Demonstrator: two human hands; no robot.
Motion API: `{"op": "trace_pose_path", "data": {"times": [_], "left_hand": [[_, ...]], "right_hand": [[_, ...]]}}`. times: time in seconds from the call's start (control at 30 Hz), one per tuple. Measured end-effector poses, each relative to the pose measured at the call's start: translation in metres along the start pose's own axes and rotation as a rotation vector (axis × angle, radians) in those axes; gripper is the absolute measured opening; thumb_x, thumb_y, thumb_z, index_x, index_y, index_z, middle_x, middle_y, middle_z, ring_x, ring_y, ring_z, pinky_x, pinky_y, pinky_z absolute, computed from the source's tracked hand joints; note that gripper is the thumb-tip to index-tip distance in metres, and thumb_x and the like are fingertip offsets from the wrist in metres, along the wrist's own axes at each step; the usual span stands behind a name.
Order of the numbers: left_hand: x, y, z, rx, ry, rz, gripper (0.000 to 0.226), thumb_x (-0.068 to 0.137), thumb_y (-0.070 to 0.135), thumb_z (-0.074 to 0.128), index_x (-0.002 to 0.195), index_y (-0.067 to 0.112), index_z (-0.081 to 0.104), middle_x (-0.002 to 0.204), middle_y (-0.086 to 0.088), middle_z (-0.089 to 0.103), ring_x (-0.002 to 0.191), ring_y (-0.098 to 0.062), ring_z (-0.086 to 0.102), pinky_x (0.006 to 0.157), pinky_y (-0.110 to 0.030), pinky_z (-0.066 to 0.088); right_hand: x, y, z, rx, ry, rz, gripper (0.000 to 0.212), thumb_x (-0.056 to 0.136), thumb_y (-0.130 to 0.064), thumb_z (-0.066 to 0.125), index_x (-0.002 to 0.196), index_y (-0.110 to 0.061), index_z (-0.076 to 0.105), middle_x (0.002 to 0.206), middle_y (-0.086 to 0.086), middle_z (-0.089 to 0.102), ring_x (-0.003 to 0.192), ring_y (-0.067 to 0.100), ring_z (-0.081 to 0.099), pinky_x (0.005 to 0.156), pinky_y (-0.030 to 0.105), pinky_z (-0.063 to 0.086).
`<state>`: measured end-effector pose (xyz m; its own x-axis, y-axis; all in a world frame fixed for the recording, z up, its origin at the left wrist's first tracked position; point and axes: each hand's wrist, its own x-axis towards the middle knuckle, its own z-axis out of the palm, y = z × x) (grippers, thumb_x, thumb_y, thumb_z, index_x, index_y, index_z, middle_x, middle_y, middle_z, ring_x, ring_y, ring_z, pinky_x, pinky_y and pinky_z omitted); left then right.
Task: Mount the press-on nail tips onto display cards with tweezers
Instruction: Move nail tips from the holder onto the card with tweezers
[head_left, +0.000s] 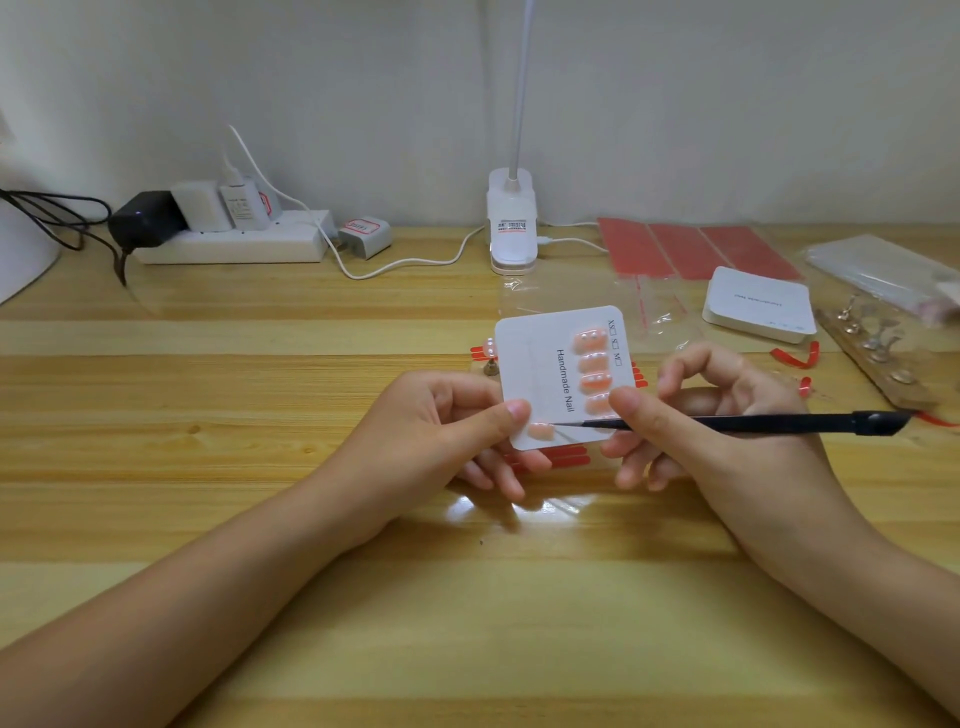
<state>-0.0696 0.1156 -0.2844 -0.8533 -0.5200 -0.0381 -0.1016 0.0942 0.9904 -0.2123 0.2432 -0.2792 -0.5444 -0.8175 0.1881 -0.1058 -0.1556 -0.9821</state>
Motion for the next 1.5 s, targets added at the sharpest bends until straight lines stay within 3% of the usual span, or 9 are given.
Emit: {"op": "trace_pose_path", "data": {"times": [0.43,0.57,0.7,0.93,1.17,1.5], "left_hand": [[0.001,0.000,0.001,0.047,0.034,-0.014,0.021,0.090,0.017,0.054,0.076,0.014,0.068,0.071,-0.004,0.073,0.050,-0.009,0.063,0.048,-0.013,0.047],[0.001,0.001,0.003,0.073,0.044,-0.024,0.021,0.091,0.014,0.053,0.075,0.012,0.068,0.069,-0.004,0.072,0.048,-0.009,0.063,0.047,-0.012,0.046],[0.001,0.001,0.003,0.080,0.063,-0.020,0.024,0.091,0.012,0.053,0.071,0.013,0.065,0.067,-0.005,0.072,0.046,-0.010,0.062,0.046,-0.013,0.046],[0.000,0.003,0.003,0.052,0.031,-0.012,0.032,0.092,0.011,0.051,0.064,0.018,0.065,0.065,-0.006,0.070,0.044,-0.009,0.059,0.046,-0.014,0.047],[0.000,0.003,0.003,0.049,0.020,-0.007,0.028,0.091,0.013,0.051,0.067,0.018,0.064,0.065,-0.005,0.070,0.044,-0.008,0.058,0.045,-0.013,0.045],[0.001,0.002,0.002,0.029,0.020,-0.011,0.032,0.091,0.016,0.052,0.063,0.020,0.067,0.068,-0.005,0.072,0.044,-0.008,0.058,0.046,-0.013,0.046]], "right_hand": [[0.000,0.004,0.000,-0.005,-0.035,-0.050,0.030,0.058,-0.033,0.070,0.073,-0.017,0.050,0.060,0.013,0.069,0.040,0.018,0.060,0.039,0.018,0.045],[-0.002,0.006,0.001,-0.055,-0.065,-0.134,0.015,0.066,-0.028,0.069,0.068,-0.029,0.053,0.061,0.010,0.068,0.042,0.015,0.060,0.043,0.017,0.046],[-0.006,0.004,0.003,-0.120,-0.109,-0.216,0.016,0.072,-0.022,0.067,0.071,-0.028,0.052,0.062,0.011,0.068,0.044,0.013,0.061,0.043,0.017,0.046],[0.005,0.003,-0.007,0.165,-0.013,-0.015,0.022,0.061,-0.020,0.068,0.071,-0.014,0.049,0.053,0.011,0.065,0.036,0.011,0.053,0.037,0.014,0.041],[0.006,0.006,-0.002,0.111,-0.071,-0.017,0.028,0.059,-0.029,0.070,0.071,-0.017,0.048,0.055,0.011,0.066,0.033,0.010,0.047,0.036,0.013,0.033],[0.004,0.007,-0.002,0.110,-0.083,-0.015,0.023,0.059,-0.028,0.069,0.066,-0.018,0.049,0.057,0.014,0.066,0.033,0.010,0.044,0.038,0.012,0.035]]}}
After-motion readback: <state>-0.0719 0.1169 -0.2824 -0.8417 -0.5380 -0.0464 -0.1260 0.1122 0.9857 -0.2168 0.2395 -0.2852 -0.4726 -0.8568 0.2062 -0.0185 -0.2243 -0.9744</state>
